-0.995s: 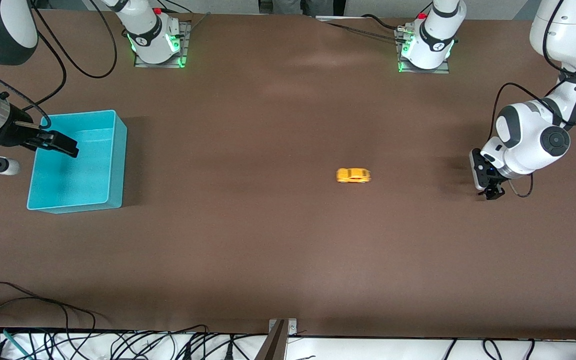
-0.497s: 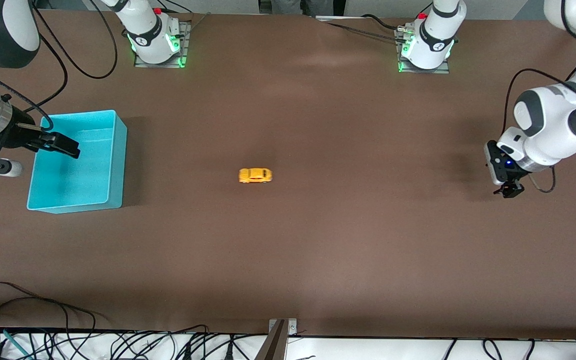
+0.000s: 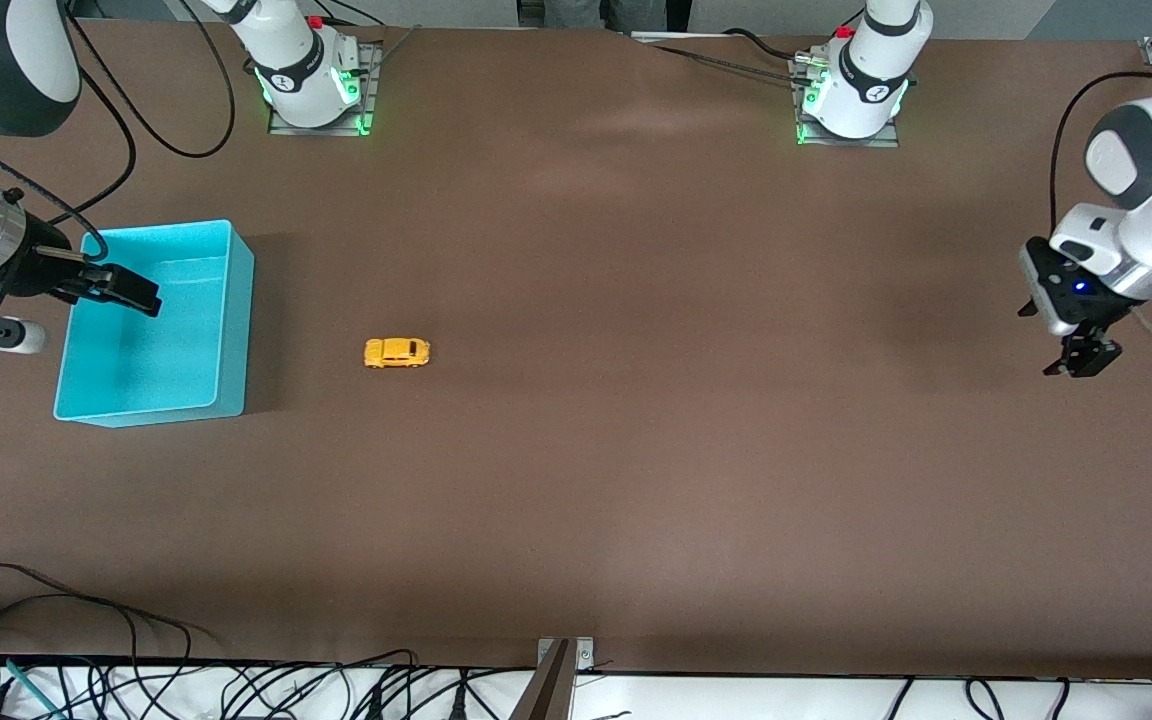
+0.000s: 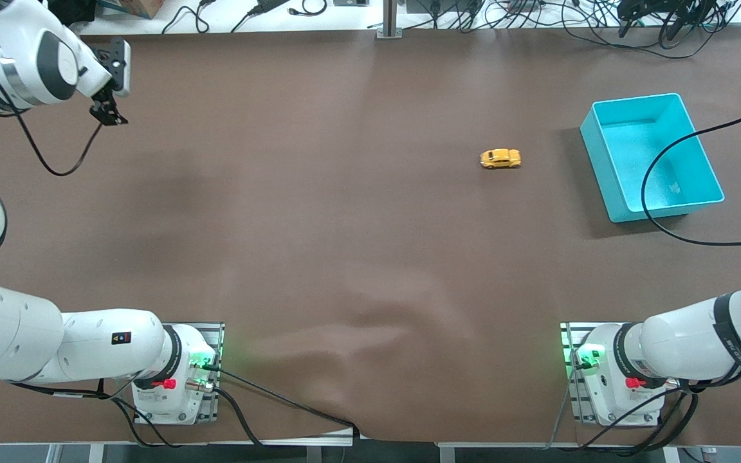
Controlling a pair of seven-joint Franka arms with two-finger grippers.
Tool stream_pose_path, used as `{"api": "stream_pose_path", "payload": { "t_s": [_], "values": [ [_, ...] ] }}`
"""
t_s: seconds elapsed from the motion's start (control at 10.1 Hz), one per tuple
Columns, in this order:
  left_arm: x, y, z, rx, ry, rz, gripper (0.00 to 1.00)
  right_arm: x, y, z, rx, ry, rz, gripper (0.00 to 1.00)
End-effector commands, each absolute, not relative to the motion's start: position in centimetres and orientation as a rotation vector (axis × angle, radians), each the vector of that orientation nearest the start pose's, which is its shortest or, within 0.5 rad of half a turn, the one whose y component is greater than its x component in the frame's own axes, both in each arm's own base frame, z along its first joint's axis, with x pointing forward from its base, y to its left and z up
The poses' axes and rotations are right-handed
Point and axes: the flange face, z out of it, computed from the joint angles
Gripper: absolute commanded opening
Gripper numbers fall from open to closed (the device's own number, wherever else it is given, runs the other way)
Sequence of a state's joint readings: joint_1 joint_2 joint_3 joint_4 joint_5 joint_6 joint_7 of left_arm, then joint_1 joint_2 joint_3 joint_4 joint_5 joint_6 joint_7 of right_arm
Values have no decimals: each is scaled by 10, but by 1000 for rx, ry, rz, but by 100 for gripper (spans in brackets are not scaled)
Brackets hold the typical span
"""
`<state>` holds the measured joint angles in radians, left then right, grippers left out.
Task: Wind up and store yellow beetle car
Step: 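Push the car toward the cyan bin with the left gripper, then reach the right gripper to the car while the left gripper withdraws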
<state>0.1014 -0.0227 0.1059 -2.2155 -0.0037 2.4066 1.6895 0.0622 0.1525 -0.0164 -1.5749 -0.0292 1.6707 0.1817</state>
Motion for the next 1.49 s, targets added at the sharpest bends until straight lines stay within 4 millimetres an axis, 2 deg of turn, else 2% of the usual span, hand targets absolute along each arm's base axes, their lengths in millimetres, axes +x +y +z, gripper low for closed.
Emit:
{"api": "stream_pose_path", "payload": {
  "t_s": [0.0, 0.2, 0.3, 0.4, 0.5, 0.7, 0.8, 0.9, 0.99, 1.09, 1.19, 1.29, 1.39],
  "values": [
    [519, 96, 466, -2152, 1991, -277, 100, 604, 33, 536, -3172, 103, 141, 100],
    [519, 82, 506, -2145, 2031, -281, 100, 601, 46, 505, -3134, -284, 319, 100],
    [521, 74, 526, -2170, 2068, -265, 100, 604, 59, 488, -3110, -403, 360, 100],
    [520, 75, 541, -2207, 2069, -245, 100, 605, 80, 475, -3074, -578, 375, 100],
    [517, 75, 553, -2280, 2038, -219, 100, 608, 89, 451, -2994, -804, 421, 100],
    [504, 67, 590, -2505, 1855, -172, 100, 606, 95, 403, -2848, -1159, 368, 100],
    [503, 45, 612, -2539, 1813, -128, 100, 602, 112, 389, -2777, -1308, 345, 100],
    [499, 34, 627, -2594, 1727, -67, 100, 597, 115, 375, -2735, -1381, 359, 100],
    [494, 28, 639, -2658, 1623, -23, 100, 594, 124, 356, -2616, -1561, 349, 100],
    [491, 28, 647, -2704, 1558, -8, 100, 589, 124, 341, -2559, -1646, 326, 100],
    [490, 29, 651, -2779, 1419, -12, 100, 585, 125, 330, -2532, -1696, 308, 100],
    [488, 32, 654, -2901, 1171, -14, 100, 583, 126, 322, -2468, -1775, 310, 100],
    [489, 25, 662, -2981, 949, -33, 100, 585, 127, 308, -2347, -1902, 307, 100]
  ]
}}
